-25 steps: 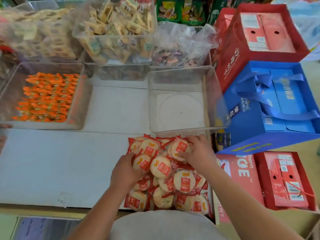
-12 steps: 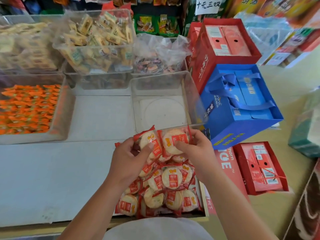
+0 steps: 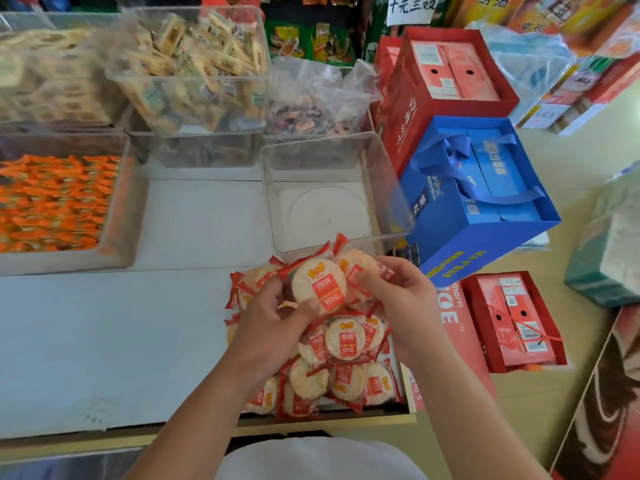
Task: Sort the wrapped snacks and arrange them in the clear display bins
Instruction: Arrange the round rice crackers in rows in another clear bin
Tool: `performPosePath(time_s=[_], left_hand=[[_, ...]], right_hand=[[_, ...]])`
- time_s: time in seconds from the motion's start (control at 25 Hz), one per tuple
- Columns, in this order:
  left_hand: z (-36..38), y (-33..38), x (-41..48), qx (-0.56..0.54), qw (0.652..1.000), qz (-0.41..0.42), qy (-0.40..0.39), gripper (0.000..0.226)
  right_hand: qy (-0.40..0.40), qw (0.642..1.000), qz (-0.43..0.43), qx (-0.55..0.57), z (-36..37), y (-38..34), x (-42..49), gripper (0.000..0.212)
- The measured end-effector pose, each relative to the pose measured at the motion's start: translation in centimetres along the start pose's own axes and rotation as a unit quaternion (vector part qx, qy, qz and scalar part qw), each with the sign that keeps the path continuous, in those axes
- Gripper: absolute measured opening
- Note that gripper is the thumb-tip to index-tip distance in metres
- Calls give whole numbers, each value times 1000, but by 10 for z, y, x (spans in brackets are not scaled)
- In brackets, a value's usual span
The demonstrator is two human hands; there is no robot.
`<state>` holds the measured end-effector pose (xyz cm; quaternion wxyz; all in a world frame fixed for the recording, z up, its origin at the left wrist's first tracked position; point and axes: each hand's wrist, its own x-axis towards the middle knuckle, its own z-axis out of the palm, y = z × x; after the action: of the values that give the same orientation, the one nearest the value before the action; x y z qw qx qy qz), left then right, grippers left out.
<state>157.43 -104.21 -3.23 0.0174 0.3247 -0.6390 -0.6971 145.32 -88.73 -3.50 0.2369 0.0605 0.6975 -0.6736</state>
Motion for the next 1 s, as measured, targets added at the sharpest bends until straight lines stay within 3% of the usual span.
performPosePath(time_s=[0.16, 0.32, 0.6, 0.76, 0.84, 0.92, 1.0], left_hand=[[-1, -4, -5, -46, 999, 3, 18, 34], [-4, -5, -8, -96, 995, -6, 35, 30], [5, -3, 0, -63, 997, 21, 36, 21], [21, -1, 9, -28, 999, 30, 16, 11], [25, -9, 15, 12, 999, 41, 6, 10], [21, -36, 28, 152, 985, 57, 52, 19], [8, -79, 40, 353, 929, 3, 111, 50]], right_hand=[[8, 1000, -3, 26, -2, 1, -6, 23], [-20, 997, -3, 68, -1, 1, -14, 35], [-86, 996, 13, -4, 8, 0, -19, 15], [-91, 992, -20, -90, 7, -3, -19, 36], [-59, 993, -27, -99, 2, -1, -13, 34], [-38, 994, -16, -101, -3, 2, -7, 34], [-29, 993, -5, -113, -5, 6, -5, 37]])
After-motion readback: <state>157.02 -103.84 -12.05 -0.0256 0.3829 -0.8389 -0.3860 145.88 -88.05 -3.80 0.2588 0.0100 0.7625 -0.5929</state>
